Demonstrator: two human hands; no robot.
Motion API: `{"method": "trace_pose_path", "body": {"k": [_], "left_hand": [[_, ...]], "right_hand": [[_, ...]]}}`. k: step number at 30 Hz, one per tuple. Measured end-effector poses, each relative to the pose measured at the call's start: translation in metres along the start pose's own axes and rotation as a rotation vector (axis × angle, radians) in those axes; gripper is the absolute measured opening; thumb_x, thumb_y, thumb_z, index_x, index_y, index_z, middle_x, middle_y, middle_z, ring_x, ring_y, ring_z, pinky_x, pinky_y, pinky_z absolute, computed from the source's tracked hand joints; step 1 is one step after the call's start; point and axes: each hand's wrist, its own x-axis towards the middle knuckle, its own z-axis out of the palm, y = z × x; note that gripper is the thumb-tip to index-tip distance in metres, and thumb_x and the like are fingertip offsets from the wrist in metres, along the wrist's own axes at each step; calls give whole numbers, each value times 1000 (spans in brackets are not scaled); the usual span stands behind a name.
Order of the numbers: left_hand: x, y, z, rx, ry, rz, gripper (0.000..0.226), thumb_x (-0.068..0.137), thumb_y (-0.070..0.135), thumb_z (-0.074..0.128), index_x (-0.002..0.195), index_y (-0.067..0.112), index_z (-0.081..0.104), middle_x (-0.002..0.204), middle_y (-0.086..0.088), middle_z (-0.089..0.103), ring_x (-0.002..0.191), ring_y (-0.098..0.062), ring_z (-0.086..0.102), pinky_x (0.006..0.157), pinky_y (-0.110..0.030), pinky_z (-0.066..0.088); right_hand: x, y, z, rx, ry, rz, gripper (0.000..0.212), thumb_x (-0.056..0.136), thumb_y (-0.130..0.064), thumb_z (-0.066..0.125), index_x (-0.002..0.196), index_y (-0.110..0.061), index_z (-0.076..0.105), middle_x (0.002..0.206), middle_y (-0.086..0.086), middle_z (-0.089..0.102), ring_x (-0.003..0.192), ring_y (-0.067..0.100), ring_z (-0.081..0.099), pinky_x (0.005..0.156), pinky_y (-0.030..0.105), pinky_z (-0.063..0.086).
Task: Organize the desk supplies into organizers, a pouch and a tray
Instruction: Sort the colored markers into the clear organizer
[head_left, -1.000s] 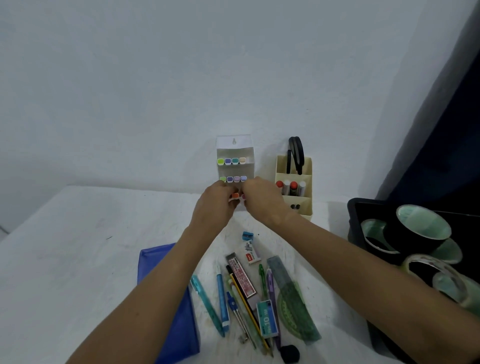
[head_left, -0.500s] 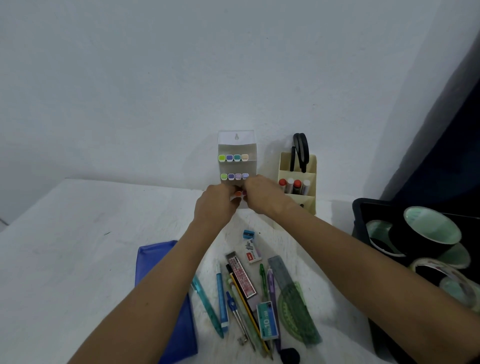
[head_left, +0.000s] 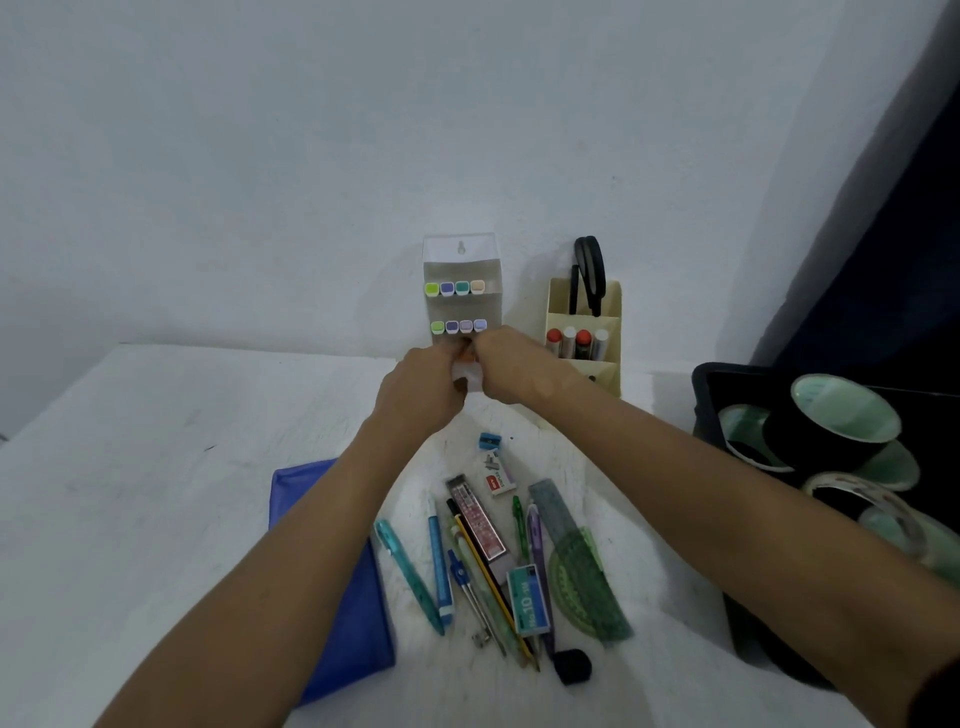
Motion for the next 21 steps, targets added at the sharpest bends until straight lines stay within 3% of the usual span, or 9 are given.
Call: {"method": "trace_pose_path", "body": {"k": [6, 10, 15, 21], "left_hand": [[-42, -7, -25, -81, 18, -102, 37, 90, 24, 56, 126, 22, 60, 101, -8, 70, 93, -23, 63, 87, -32, 49], [-73, -13, -30, -65, -118, -176, 33, 89, 29, 58, 121, 27, 62, 97, -1, 69, 79, -11, 54, 78, -22, 43], [-111, -25, -27, -50, -236, -230, 29, 89, 23, 62, 117, 20, 65, 94, -3, 66, 75, -11, 54, 71, -19, 40], [-141, -43, -18, -51, -352, -295, 33, 89, 22, 63, 120, 14, 61, 95, -1, 62, 81, -10, 55, 70, -17, 42]], "right_hand": [[-34, -2, -10, 59, 50, -113, 27, 88, -8, 61, 115, -6, 60, 111, 10, 63, 87, 21, 58, 73, 26, 46], [-68, -1, -3, 122, -47, -231, 36, 93, -15, 56, 129, -11, 58, 128, 6, 60, 115, 20, 57, 94, 27, 43], [-92, 3, 17, 88, -208, -253, 27, 89, -18, 63, 115, -15, 67, 115, 3, 65, 87, 12, 56, 81, 25, 47], [-106, 10, 31, 52, -277, -184, 17, 86, -21, 66, 101, -14, 72, 103, 3, 71, 87, 15, 62, 76, 27, 51]]}}
